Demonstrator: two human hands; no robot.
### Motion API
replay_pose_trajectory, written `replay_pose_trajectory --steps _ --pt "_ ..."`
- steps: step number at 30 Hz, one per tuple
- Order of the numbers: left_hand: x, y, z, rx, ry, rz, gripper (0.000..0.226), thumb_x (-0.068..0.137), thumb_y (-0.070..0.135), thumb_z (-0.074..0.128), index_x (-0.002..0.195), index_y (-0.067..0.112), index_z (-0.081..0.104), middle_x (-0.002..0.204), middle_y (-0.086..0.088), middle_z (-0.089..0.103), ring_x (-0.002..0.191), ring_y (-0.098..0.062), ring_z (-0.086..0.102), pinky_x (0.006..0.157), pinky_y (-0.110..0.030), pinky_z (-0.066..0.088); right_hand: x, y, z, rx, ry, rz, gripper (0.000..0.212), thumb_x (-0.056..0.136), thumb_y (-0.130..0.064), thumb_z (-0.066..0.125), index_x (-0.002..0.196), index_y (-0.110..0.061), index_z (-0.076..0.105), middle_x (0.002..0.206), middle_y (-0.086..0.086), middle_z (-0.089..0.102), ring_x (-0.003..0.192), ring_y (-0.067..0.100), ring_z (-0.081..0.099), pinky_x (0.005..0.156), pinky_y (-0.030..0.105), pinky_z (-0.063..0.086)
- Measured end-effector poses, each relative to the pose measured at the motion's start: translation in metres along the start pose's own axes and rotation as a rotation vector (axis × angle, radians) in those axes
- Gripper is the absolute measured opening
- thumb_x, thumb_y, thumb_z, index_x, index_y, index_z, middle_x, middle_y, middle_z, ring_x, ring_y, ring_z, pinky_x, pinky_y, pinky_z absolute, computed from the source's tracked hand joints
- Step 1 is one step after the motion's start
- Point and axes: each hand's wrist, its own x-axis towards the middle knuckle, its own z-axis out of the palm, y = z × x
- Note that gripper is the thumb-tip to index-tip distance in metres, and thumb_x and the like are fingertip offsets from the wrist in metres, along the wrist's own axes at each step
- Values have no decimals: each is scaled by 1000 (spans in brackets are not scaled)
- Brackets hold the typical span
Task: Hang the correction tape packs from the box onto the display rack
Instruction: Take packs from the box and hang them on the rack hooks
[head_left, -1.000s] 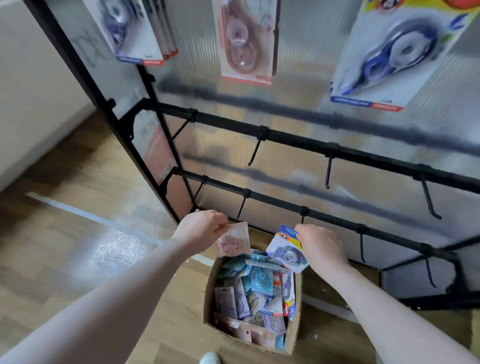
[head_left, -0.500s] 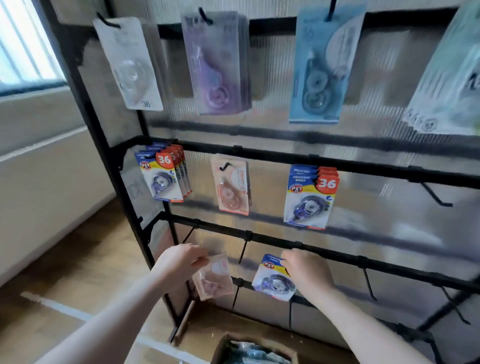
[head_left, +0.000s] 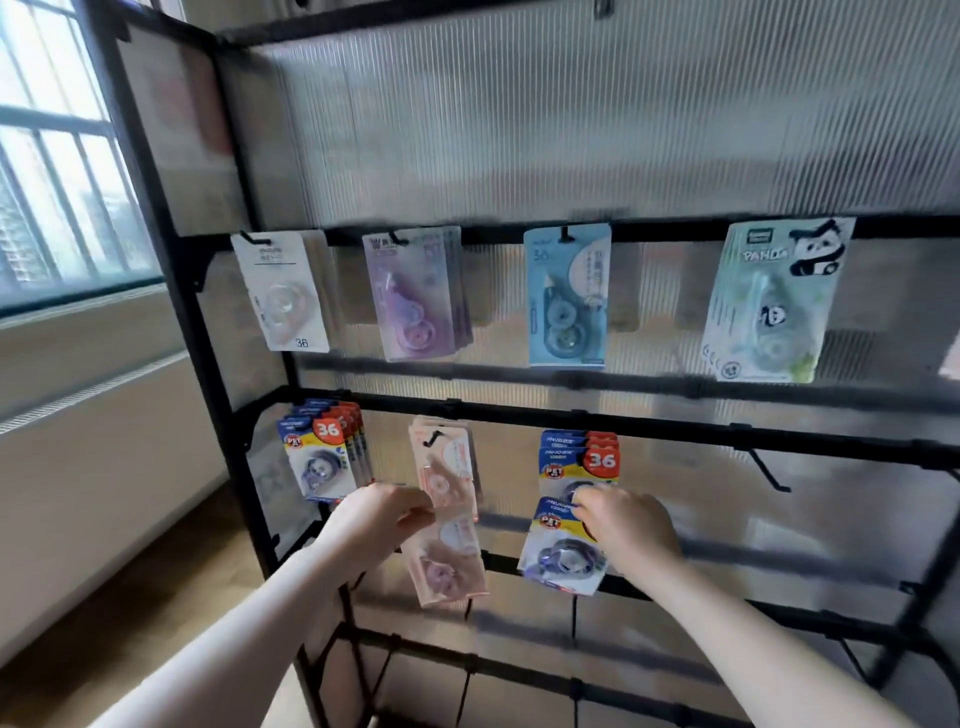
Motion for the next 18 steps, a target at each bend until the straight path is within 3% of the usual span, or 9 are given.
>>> replay_pose_trajectory --steps 7,11,14,16,18 --pt "13 11 -16 -39 45 22 20 91 35 57 99 22 70 95 5 70 84 -17 63 68 -29 49 16 8 -22 40 131 -36 27 98 -34 44 106 -18 64 106 -3 67 91 18 64 60 24 34" --pt "17 12 -17 -44 55 25 21 91 35 56 103 23 70 100 6 69 88 -16 63 70 -27 48 24 9 -27 25 109 -56 25 98 -31 44 103 -17 64 101 -3 66 89 18 63 59 24 33" --pt "23 10 -18 -59 73 28 20 90 34 57 102 24 70 102 7 69 89 -15 63 71 -26 48 29 9 -27 16 97 -87 18 94 -26 55 87 -14 66 86 0 67 76 21 63 45 22 23" --pt "28 7 -19 -81 108 28 20 89 33 60 102 24 71 102 8 68 89 -14 63 70 -25 47 31 9 -26 4 111 -117 18 76 -22 77 67 -14 64 63 -1 62 54 18 60 40 15 12" --pt "34 4 -22 -92 138 23 19 88 31 62 101 23 72 102 7 68 90 -14 63 71 -25 48 35 10 -27 -29 117 -99 27 62 -19 87 56 -17 60 51 -3 55 42 14 53 35 16 16"
